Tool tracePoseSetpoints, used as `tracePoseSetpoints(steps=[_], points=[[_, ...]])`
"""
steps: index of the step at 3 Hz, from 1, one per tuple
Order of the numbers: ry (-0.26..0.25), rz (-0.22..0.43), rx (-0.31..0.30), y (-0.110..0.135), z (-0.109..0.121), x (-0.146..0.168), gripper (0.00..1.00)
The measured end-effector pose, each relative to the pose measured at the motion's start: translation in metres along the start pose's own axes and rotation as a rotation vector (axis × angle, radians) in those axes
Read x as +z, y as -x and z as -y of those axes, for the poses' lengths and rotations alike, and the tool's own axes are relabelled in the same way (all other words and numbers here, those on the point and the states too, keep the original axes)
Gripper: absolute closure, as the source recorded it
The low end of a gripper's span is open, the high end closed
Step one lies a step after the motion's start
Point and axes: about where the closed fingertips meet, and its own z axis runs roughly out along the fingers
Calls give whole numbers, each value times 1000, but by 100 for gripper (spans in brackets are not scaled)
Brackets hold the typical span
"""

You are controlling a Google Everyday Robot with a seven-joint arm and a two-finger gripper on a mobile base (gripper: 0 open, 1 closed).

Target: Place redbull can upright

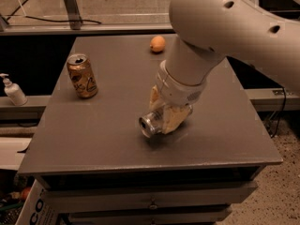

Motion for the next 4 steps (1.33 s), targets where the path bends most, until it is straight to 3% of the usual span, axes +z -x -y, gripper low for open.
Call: tracePoseSetpoints(steps=[2,4], points=[[-133,287,154,6,36,-29,100],[-336,635,290,-5,42,-51,100]])
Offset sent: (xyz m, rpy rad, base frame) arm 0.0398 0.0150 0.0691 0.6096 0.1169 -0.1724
